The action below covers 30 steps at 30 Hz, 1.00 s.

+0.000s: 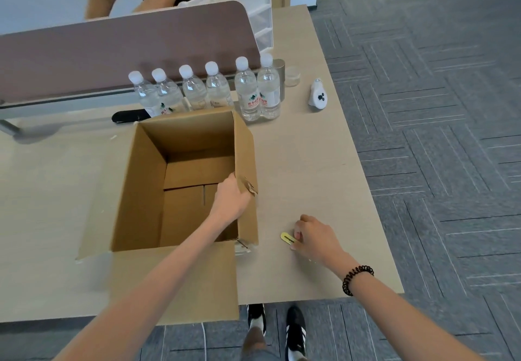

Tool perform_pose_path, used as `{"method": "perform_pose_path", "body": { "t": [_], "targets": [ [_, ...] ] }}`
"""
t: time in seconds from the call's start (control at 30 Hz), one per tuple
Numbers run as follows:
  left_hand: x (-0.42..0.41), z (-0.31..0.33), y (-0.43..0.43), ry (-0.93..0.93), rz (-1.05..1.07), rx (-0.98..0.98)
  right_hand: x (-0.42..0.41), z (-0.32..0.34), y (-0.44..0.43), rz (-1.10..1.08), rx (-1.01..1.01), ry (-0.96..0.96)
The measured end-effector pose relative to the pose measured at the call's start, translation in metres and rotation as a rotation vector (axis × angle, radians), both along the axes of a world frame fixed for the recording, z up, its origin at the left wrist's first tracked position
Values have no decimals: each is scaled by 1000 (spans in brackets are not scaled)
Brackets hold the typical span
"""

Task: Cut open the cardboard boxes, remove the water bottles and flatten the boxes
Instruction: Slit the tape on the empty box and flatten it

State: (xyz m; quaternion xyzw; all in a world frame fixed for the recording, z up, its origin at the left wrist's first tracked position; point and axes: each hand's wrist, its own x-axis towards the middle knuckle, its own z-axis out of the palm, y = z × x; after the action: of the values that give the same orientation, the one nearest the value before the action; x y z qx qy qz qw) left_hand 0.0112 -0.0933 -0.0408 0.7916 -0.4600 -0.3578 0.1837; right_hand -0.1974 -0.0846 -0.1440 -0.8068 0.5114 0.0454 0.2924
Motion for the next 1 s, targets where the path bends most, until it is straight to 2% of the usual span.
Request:
{"method": "perform_pose_path", "body": {
  "t": [0.1,0.23,0.37,0.5,0.63,0.77,0.93,1.0],
  "targets": [
    [-1,-2,2,-15,133,76,5,0,-4,-1,-34,-12],
    [1,4,3,-161,80,106,8,8,-12,-150,3,-80],
    [10,18,8,-138,65,93,12,22,-26,-369,69,-322],
    [30,47,15,0,94,67,27,47,-49,-366,160,-480],
    [52,86,23,267,247,1,48,76,-64,-451,316,-671],
    [72,122,35,496,378,-64,65,100,-70,-391,427,-735],
    [100,144,53,706,394,-85,86,120,-72,-393,400,-711],
    [113,154,65,758,393,-107,97,126,-69,-445,440,-782]
  ]
}}
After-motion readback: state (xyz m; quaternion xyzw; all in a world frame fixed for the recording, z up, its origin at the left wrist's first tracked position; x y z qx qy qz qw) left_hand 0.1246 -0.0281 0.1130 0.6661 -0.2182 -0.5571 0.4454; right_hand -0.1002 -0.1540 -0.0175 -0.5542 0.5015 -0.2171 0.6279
